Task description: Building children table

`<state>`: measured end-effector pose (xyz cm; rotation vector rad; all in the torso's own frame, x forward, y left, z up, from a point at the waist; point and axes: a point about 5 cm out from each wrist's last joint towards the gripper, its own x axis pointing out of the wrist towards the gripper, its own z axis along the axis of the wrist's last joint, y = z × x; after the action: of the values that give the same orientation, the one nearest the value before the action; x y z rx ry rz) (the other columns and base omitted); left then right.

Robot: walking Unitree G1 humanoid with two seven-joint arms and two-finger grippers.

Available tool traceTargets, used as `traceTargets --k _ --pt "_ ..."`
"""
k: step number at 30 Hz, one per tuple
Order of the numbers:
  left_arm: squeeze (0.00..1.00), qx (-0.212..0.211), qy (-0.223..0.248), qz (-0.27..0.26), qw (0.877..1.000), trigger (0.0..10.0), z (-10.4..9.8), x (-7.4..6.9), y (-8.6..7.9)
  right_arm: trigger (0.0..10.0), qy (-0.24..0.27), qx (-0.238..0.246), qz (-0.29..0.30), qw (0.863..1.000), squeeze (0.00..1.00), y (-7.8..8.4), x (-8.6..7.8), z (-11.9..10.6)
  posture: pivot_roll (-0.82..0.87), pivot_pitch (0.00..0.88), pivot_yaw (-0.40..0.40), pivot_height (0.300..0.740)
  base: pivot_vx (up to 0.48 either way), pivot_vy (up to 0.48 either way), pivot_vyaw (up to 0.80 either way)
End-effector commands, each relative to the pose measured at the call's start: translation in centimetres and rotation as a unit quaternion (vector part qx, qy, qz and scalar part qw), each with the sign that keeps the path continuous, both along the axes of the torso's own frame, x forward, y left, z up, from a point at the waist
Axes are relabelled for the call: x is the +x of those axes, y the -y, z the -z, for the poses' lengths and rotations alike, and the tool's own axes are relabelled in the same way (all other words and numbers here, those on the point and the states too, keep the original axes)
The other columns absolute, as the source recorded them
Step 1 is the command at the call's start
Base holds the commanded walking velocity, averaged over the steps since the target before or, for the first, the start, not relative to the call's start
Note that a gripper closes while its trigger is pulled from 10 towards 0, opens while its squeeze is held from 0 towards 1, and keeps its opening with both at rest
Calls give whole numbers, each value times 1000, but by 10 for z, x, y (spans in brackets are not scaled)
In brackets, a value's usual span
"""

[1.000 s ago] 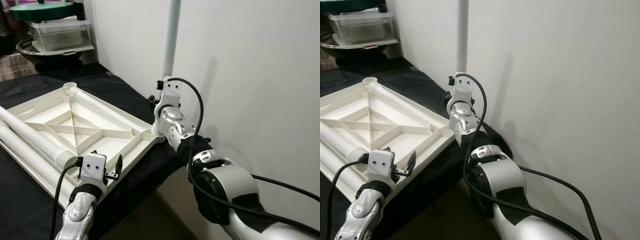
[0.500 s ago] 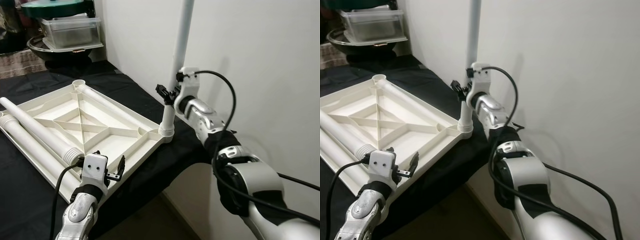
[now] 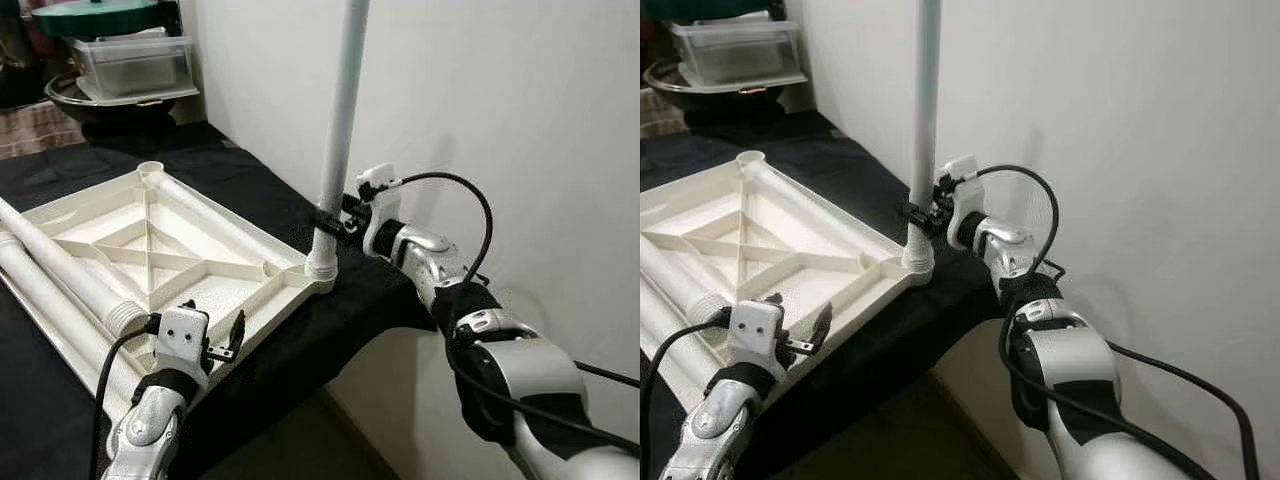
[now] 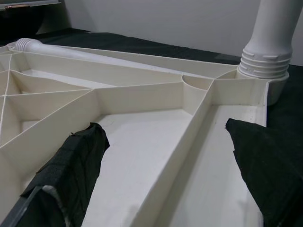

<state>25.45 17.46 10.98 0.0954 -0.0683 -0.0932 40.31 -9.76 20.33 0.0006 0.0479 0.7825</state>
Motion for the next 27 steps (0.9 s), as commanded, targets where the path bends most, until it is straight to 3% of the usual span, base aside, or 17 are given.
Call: traceTargets --k 1,15,19,24,27 --pt "0 -1 1 3 1000 10000 -1 -3 0 10000 -11 -17 -32 999 0 -9 -5 13 111 0 -120 740 0 0 0" --pt "0 -1 4 5 1000 10000 -4 -3 -6 10000 34 -40 -68 996 0 -20 -8 8 104 0 -113 740 0 0 0" --pt "0 -3 4 12 1000 10000 -5 -3 -3 10000 44 -54 -99 993 0 -36 -11 6 108 0 -114 740 0 0 0" --pt "0 -4 4 12 1000 10000 -5 -3 -3 10000 45 -55 -113 991 0 -45 -13 5 111 0 -116 740 0 0 0" --pt "0 -5 4 12 1000 10000 -6 -4 -3 10000 50 -45 -160 985 0 -58 -19 5 118 0 -121 740 0 0 0"
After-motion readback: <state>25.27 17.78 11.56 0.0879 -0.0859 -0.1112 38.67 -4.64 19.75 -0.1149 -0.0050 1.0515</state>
